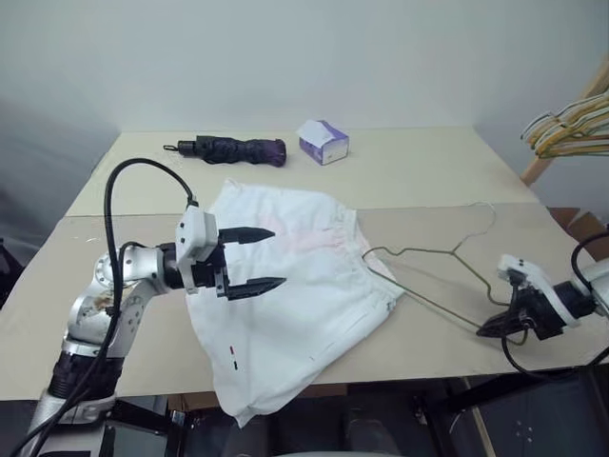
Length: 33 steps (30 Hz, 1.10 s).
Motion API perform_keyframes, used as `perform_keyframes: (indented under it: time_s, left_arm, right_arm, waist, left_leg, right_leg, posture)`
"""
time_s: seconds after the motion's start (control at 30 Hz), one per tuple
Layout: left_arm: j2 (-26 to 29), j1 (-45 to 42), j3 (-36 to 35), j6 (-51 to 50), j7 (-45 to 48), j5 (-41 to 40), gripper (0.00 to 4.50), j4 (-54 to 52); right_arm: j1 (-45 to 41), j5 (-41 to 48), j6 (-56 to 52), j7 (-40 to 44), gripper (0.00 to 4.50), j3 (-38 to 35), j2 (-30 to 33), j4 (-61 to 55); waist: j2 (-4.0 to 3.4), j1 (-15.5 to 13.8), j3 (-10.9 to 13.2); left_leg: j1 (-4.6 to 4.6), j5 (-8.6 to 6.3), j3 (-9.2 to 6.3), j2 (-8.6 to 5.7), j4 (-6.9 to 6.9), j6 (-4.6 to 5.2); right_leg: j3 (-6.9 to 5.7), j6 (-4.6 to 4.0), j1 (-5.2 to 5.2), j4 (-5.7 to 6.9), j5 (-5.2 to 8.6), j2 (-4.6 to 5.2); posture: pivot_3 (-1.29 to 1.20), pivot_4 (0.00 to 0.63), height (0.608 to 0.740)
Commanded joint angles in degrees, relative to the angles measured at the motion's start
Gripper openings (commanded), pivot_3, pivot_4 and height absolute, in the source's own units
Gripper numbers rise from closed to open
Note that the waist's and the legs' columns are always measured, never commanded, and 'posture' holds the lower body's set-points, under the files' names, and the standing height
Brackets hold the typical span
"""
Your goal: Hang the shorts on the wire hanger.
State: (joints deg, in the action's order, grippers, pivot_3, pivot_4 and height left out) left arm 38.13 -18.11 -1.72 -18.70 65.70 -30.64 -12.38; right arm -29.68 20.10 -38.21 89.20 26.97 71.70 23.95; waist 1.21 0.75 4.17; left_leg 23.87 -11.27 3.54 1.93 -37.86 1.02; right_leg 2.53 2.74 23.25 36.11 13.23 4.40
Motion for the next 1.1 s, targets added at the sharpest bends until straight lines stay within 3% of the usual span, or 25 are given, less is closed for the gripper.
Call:
perform_keyframes:
  time_s: [0.03, 0.2, 0.47, 0.8, 0.93, 1.1]
  left_arm:
    - [0.72, 0.13, -1.96, 0.78, -0.45, -0.86, 4.41, -2.17]
    - [0.51, 0.66, -1.79, 0.80, -0.51, -0.82, 4.41, -2.55]
    - [0.29, 0.48, -1.38, 0.85, -0.33, -0.69, 4.41, -2.63]
    - [0.44, 0.24, -1.66, 0.82, -0.55, -0.60, 4.41, -2.70]
    - [0.66, 0.58, -2.07, 0.65, -0.78, -0.83, 4.41, -3.23]
    - [1.11, 1.57, -2.57, 0.58, -1.04, -1.01, 4.41, -3.79]
  right_arm:
    - [4.21, 9.01, 2.27, 3.30, 0.00, 2.20, 7.73, -8.09]
    - [9.83, 15.53, 2.67, 3.30, 0.00, 1.18, 12.75, -13.83]
    - [2.50, 12.49, -6.38, 3.30, 0.00, -4.20, 3.69, -2.19]
    - [-3.54, 5.05, -10.10, 2.54, 0.00, -4.78, -5.80, 5.72]
    - [-4.45, 3.72, -10.21, 3.14, 0.00, -6.51, -7.32, 9.08]
    - [-2.57, 5.63, -10.08, 3.30, 0.00, -8.11, -4.55, 9.01]
  waist:
    - [-0.02, -0.39, -0.01]
    - [-0.03, 0.03, -0.02]
    - [-0.08, 0.34, -0.06]
    - [-0.07, -0.12, -0.05]
    - [-0.07, -0.12, -0.06]
    - [-0.07, -0.27, -0.06]
  left_leg:
    - [0.01, 0.00, -0.01, 0.00, 0.01, 0.00]
    - [-0.09, -0.01, 0.02, 0.06, 0.01, -0.01]
    - [-0.13, -0.01, 0.13, 0.08, 0.00, -0.01]
    - [-0.07, 0.00, 0.07, 0.02, 0.00, 0.00]
    - [-0.06, 0.00, 0.05, 0.02, 0.00, 0.00]
    - [-0.06, 0.00, 0.04, 0.01, 0.00, 0.00]
  right_leg:
    - [-0.02, 0.01, 0.01, 0.00, 0.03, 0.01]
    - [-0.04, -0.23, -0.04, 0.01, 0.33, 0.00]
    - [0.06, -0.19, 0.00, 0.02, 0.32, -0.01]
    - [0.05, -0.28, -0.04, 0.01, 0.17, -0.01]
    - [0.05, -0.01, -0.03, 0.02, 0.01, -0.03]
    - [0.04, -0.01, -0.04, 0.01, 0.00, -0.02]
  posture:
    - [0.02, 0.022, 0.740]
    - [0.02, 0.026, 0.740]
    - [0.02, 0.032, 0.740]
    - [0.04, 0.031, 0.740]
    - [0.05, 0.031, 0.740]
    - [0.05, 0.034, 0.740]
